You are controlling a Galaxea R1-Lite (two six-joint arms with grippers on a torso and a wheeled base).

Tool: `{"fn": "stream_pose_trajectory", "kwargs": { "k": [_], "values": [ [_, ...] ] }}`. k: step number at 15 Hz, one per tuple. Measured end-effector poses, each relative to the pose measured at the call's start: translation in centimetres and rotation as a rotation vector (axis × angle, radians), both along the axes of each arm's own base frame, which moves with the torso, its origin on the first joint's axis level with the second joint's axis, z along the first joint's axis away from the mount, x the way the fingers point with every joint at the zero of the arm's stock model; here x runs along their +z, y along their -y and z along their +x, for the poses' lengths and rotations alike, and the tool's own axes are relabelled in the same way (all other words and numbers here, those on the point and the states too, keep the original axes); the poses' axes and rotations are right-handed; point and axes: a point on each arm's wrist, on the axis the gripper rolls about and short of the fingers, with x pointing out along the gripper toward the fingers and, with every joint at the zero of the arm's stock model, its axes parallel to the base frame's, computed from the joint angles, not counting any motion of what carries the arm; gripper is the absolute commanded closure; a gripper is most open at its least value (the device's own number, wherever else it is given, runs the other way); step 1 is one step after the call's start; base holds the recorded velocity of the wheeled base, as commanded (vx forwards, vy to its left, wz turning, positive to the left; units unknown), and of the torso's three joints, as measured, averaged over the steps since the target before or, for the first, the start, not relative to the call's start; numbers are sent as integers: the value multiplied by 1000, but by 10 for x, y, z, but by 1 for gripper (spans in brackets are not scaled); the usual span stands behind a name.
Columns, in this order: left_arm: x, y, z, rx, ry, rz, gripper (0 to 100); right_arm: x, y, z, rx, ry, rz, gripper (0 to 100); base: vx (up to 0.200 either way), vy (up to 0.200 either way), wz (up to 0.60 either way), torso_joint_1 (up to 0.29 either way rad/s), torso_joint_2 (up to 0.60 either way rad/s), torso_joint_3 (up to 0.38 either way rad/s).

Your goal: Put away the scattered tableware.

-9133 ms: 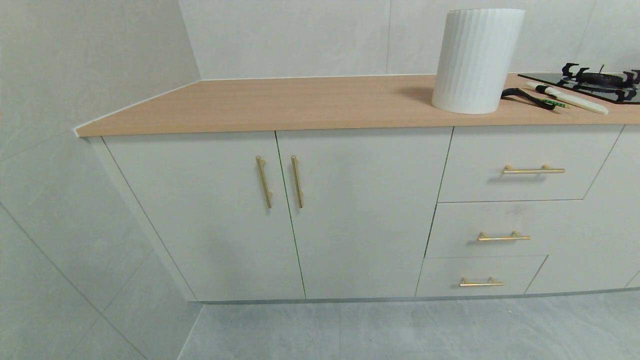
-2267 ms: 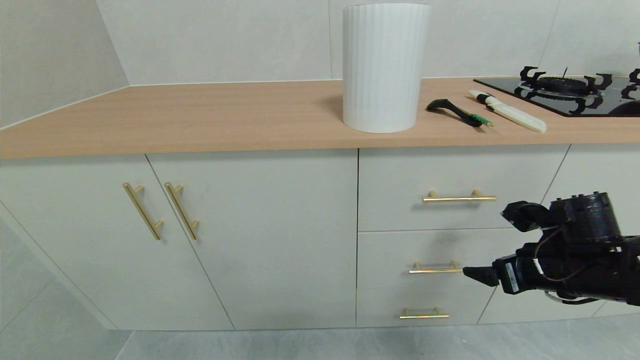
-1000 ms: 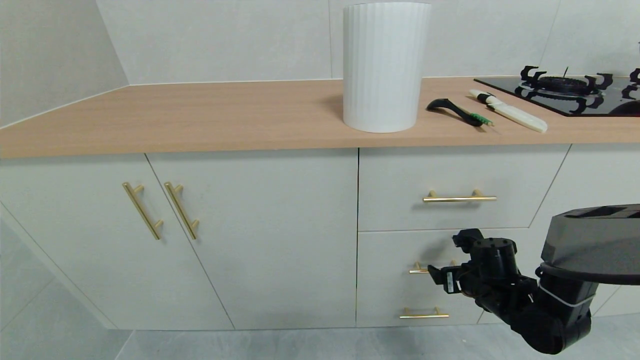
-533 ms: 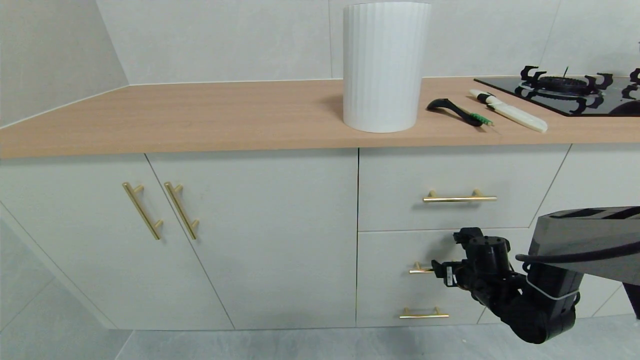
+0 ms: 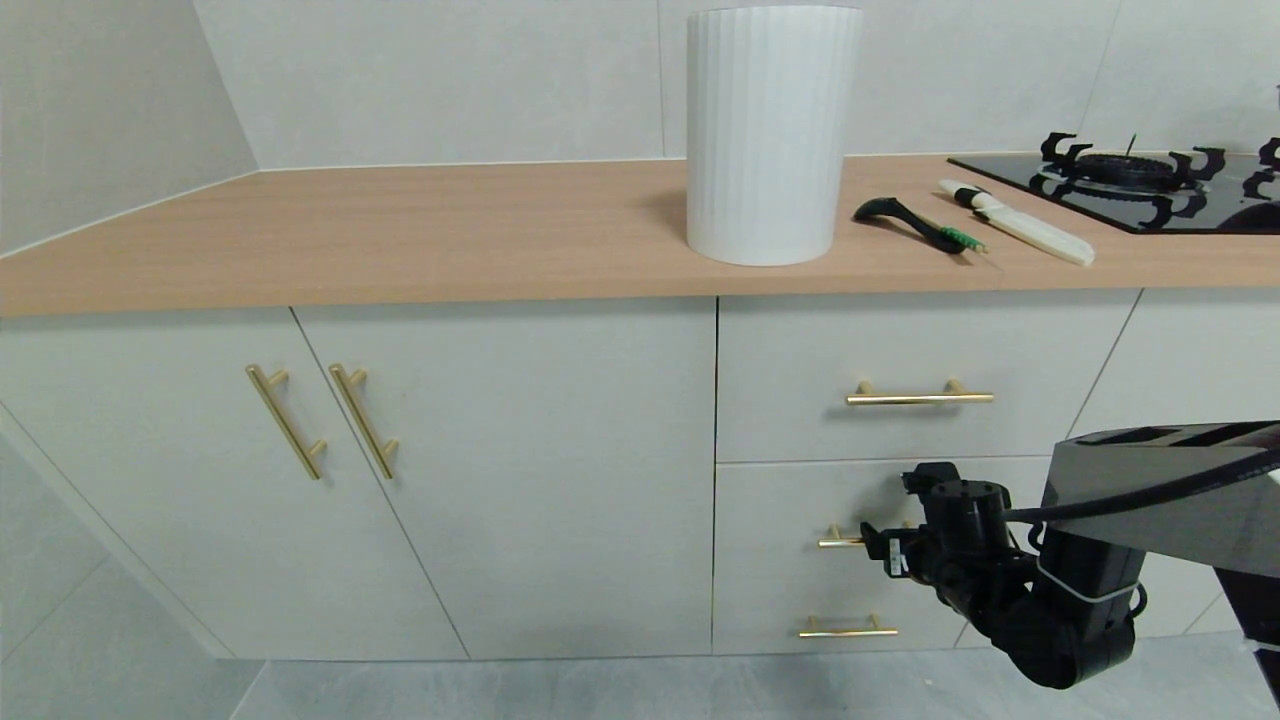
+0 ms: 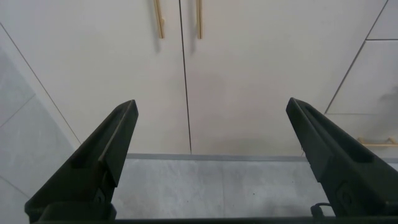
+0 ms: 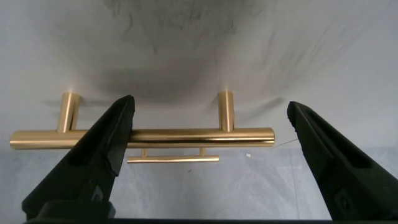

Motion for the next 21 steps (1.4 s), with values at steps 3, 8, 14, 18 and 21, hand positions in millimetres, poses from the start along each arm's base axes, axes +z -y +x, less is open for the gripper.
{"fn": "stream_pose_trajectory", "kwargs": {
  "k": [3,8,14,18,21],
  "values": [
    [0,0,0,0,0,0,0,-2,0,-1,1,-9,-4,0,0,0,0,0,0,0],
    [0,0,0,0,0,0,0,-4,1,-3,2,-26,-11,0,0,0,0,0,0,0],
    [0,0,0,0,0,0,0,-4,1,-4,3,-34,-16,0,0,0,0,0,0,0],
    [0,0,0,0,0,0,0,-4,3,-11,7,-95,-32,0,0,0,0,0,0,0],
    [0,0,0,0,0,0,0,7,6,-24,16,-182,-55,0,0,0,0,0,0,0]
  ]
}}
